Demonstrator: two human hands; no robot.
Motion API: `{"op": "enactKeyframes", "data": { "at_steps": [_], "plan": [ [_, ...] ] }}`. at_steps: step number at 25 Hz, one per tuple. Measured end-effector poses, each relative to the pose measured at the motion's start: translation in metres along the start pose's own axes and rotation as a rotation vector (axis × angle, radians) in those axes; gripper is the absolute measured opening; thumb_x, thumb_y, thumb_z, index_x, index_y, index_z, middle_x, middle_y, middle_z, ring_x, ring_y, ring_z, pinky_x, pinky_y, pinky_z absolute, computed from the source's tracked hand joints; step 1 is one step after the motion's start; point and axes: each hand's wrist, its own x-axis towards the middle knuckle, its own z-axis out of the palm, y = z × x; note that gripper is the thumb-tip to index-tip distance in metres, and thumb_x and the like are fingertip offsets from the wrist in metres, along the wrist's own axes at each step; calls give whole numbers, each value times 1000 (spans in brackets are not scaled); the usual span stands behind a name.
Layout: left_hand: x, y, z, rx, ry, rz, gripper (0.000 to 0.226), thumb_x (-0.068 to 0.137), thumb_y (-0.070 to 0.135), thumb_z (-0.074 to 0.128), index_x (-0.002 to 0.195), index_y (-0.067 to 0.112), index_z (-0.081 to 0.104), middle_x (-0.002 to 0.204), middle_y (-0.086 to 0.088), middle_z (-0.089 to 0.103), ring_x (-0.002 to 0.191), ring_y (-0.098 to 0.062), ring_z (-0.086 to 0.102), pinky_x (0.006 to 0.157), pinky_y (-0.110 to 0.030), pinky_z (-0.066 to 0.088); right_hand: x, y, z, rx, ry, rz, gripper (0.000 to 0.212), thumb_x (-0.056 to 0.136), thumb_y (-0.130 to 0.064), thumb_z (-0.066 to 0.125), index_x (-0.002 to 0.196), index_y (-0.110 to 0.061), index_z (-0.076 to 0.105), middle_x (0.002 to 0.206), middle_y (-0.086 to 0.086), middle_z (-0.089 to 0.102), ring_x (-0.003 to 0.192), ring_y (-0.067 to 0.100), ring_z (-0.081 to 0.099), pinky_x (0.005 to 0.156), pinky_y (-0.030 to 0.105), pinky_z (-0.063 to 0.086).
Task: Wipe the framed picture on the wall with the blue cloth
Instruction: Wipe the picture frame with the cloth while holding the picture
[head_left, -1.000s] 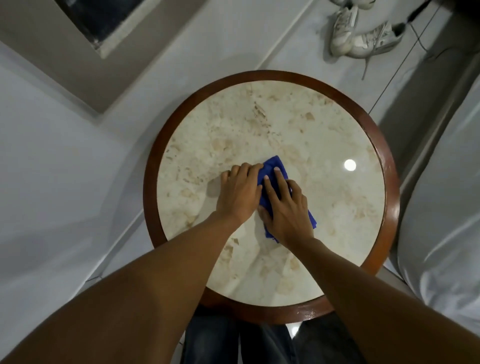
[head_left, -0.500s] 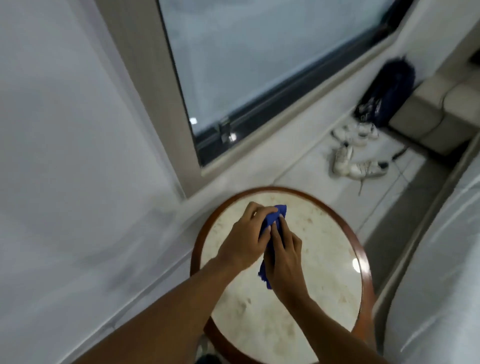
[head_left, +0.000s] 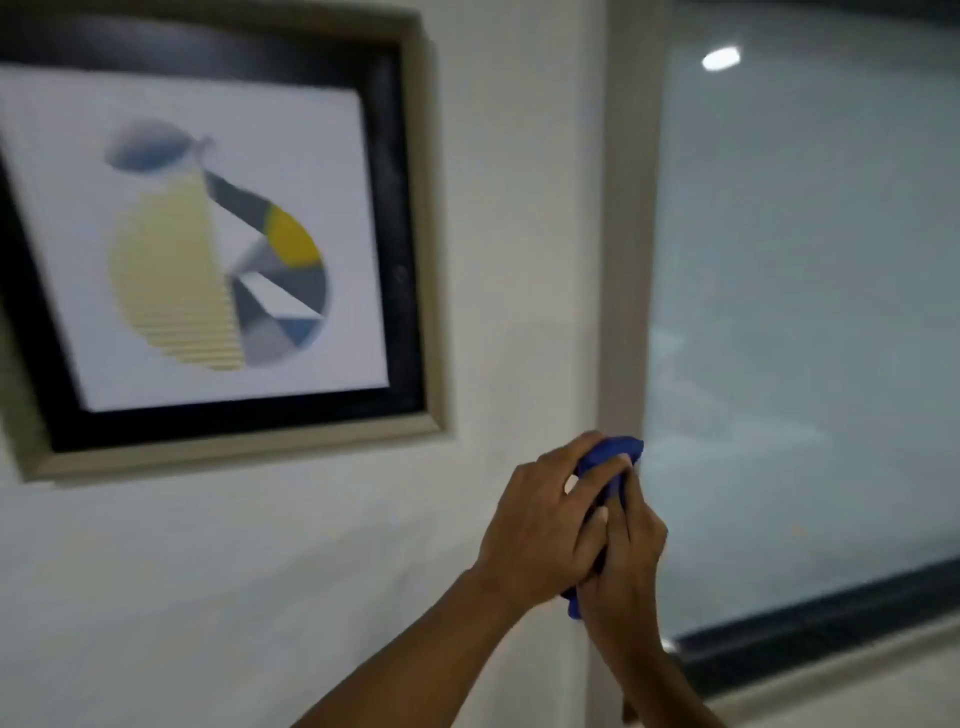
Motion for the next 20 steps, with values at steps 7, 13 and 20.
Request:
{"op": "enactKeyframes", "data": {
  "at_steps": [7, 13, 20],
  "plan": [
    [88, -73, -191, 527, 152, -14, 66, 97, 56, 41, 154, 25, 29, 165, -6, 23, 146, -26, 32, 110, -47, 37, 135, -144, 68, 82, 164, -381, 56, 95, -19, 43, 149, -22, 27, 155, 9, 33, 122, 27, 39, 105, 33, 32],
    [127, -159, -273, 793, 77, -315, 86, 89, 77, 16, 158, 28, 1, 168, -5, -12, 154, -26, -8, 124, -55, 10, 198, -185, 97, 71, 218, -380, 53, 92, -29, 38, 144, -18, 36, 152, 10, 38, 120, 31, 42, 96, 49, 47],
    [139, -215, -284, 981, 142, -208, 86, 93, 72, 27, 159, 21, 3, 167, -15, -11, 154, -33, -10, 123, -58, 10, 271, -214, 123, -32, 221, -428, 51, 90, -15, 55, 140, -9, 45, 150, 14, 40, 118, 38, 47, 92, 54, 49]
  ]
}}
